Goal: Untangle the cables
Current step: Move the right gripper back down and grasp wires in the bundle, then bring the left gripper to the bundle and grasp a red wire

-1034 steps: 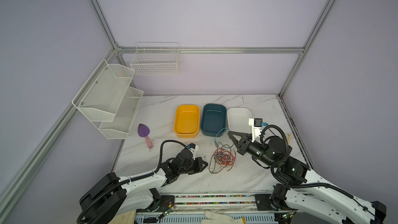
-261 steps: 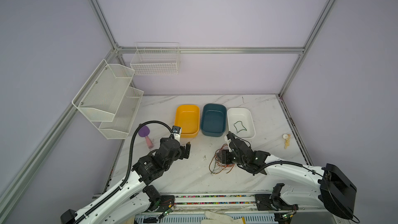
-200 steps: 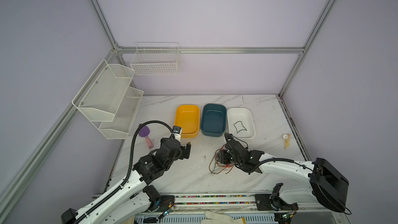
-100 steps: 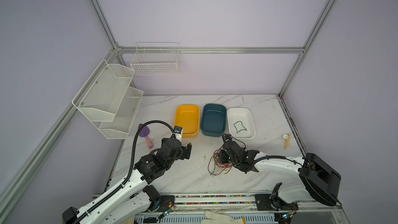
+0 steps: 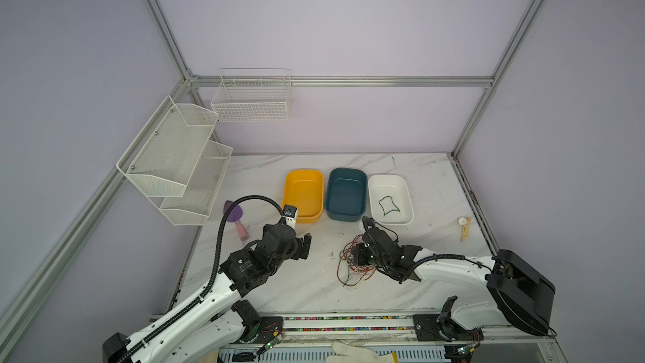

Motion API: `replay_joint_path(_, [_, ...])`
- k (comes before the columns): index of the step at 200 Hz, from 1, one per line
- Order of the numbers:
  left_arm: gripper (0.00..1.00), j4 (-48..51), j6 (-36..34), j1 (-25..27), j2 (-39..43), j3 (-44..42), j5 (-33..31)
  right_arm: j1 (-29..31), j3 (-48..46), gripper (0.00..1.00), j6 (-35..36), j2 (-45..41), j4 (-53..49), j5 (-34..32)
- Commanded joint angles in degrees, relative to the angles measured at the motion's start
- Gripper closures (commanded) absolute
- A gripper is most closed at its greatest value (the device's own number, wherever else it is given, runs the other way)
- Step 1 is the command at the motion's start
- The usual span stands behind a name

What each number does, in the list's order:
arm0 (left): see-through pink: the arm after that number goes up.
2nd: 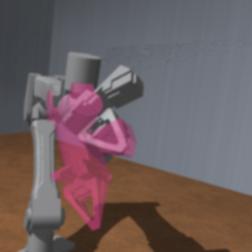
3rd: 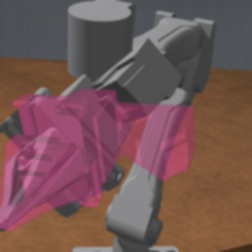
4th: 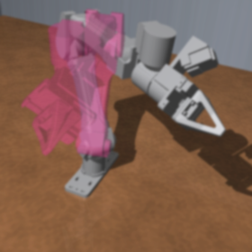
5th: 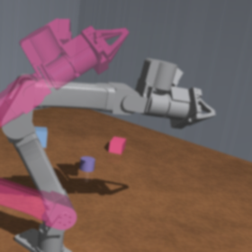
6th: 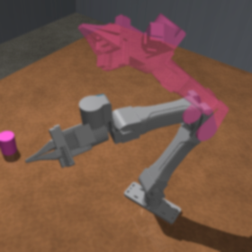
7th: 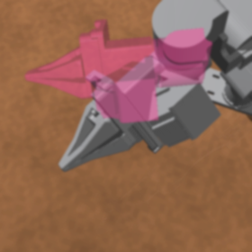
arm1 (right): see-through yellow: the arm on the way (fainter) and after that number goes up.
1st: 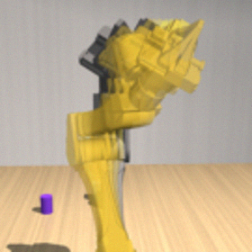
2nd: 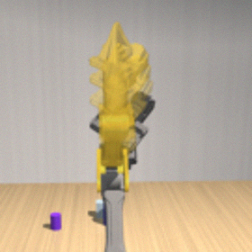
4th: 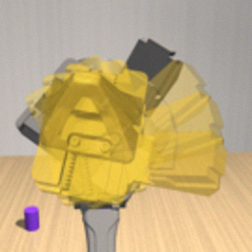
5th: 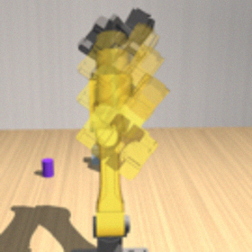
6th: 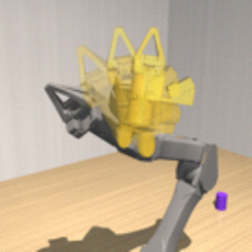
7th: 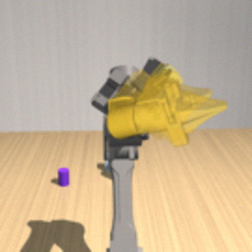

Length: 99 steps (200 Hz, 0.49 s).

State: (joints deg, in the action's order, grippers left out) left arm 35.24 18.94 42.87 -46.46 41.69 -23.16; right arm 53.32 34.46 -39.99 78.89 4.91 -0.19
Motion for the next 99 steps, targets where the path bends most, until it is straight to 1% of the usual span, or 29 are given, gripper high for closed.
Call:
replay_joint_path(1, [0.00,0.78,1.96,0.23,-0.03,3.10,2.71,0.23,-0.42,0.99,1.41,-4.17,1.28,1.08])
replay_joint_path(21, [0.00,1.97,6.89,0.33,-0.82,4.96,6.76,0.24,-1.08,1.00,2.65,-7.67,3.01,3.04])
replay_joint_path(42, [0.00,0.97,12.28,0.54,-1.43,4.46,14.00,0.21,-2.38,1.00,3.55,-11.61,5.30,4.68])
replay_joint_path(69, [0.00,-3.45,17.90,1.22,-1.94,1.27,21.00,0.28,-3.22,1.00,4.69,-14.71,7.49,6.92])
replay_joint_path(86, [0.00,-7.51,20.83,1.48,-1.69,-1.59,23.78,0.21,-3.57,1.00,5.34,-15.48,8.64,8.28])
replay_joint_path(99, [0.03,-11.04,22.98,1.60,-1.18,-3.71,25.55,0.27,-4.00,1.00,5.53,-15.94,9.65,9.17])
